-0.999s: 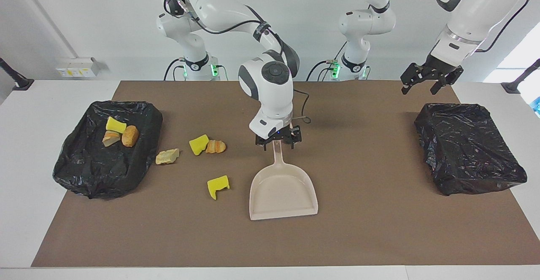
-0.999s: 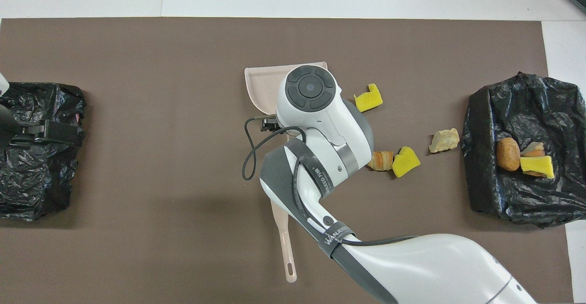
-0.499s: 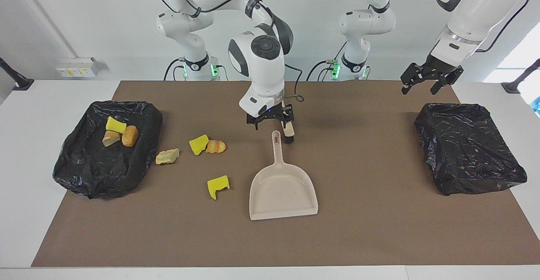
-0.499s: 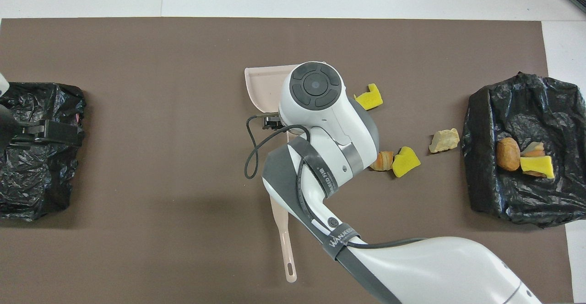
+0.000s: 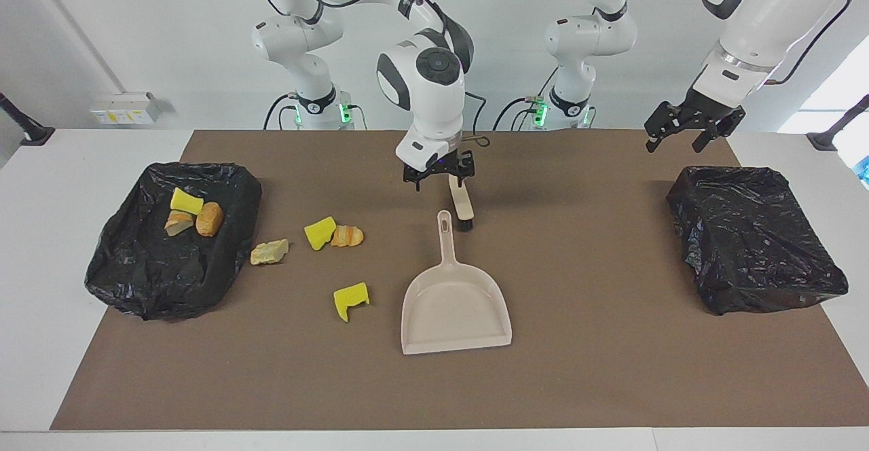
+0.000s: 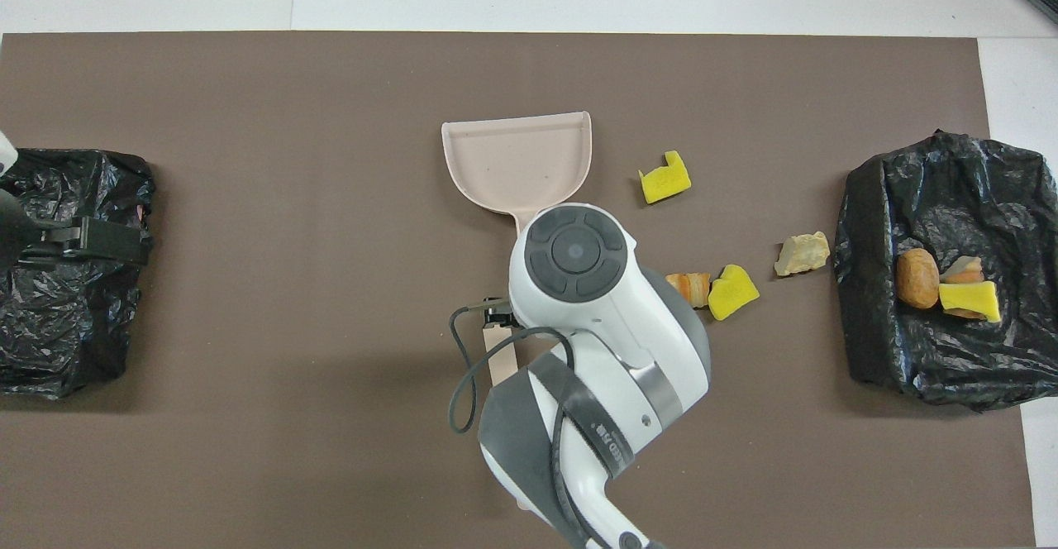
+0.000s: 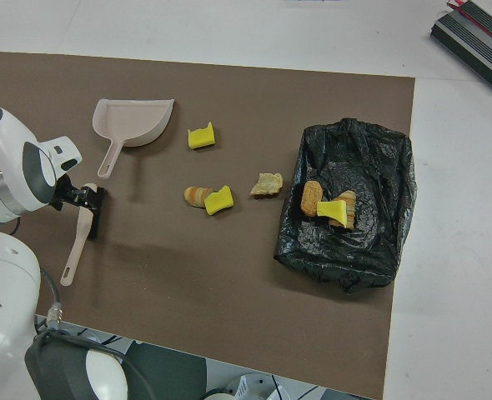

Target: Sweep and dump trash in bin

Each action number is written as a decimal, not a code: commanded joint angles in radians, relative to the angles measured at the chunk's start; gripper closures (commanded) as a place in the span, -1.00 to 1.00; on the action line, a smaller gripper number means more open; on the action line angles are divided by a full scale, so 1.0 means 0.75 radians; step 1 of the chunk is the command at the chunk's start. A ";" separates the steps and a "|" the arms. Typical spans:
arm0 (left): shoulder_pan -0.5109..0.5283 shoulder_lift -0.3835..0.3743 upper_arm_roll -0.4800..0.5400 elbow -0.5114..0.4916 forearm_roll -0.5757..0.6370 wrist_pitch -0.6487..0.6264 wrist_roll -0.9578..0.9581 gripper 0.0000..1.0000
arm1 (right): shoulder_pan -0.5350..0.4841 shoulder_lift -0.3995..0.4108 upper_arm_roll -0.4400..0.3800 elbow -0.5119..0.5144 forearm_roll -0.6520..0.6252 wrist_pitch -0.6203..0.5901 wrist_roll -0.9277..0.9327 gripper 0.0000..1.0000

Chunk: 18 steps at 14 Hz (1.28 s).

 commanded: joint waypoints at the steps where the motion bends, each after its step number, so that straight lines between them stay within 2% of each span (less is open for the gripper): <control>1: -0.008 -0.027 -0.004 0.072 0.041 -0.138 -0.013 -1.00 | 0.041 -0.124 -0.005 -0.169 0.048 0.052 0.010 -1.00; 4: -0.010 -0.041 -0.024 0.089 0.084 -0.175 -0.037 -1.00 | 0.108 -0.118 -0.005 -0.231 0.048 0.105 0.008 -1.00; 7: 0.008 -0.060 -0.014 0.068 0.072 -0.145 -0.040 -1.00 | 0.154 -0.085 -0.005 -0.255 0.048 0.130 0.010 -0.89; 15: 0.006 -0.082 -0.012 0.031 0.070 -0.140 -0.040 -1.00 | 0.201 -0.036 -0.005 -0.274 0.116 0.181 -0.004 -0.45; 16: 0.006 -0.082 -0.012 0.031 0.070 -0.140 -0.040 -1.00 | 0.201 -0.038 -0.005 -0.274 0.114 0.179 -0.012 -0.29; 17: 0.006 -0.082 -0.012 0.031 0.070 -0.140 -0.040 -1.00 | 0.201 -0.036 -0.005 -0.274 0.114 0.177 -0.014 0.01; 18: 0.006 -0.086 -0.012 0.025 0.070 -0.140 -0.040 -1.00 | 0.201 -0.034 -0.005 -0.270 0.114 0.171 -0.012 0.41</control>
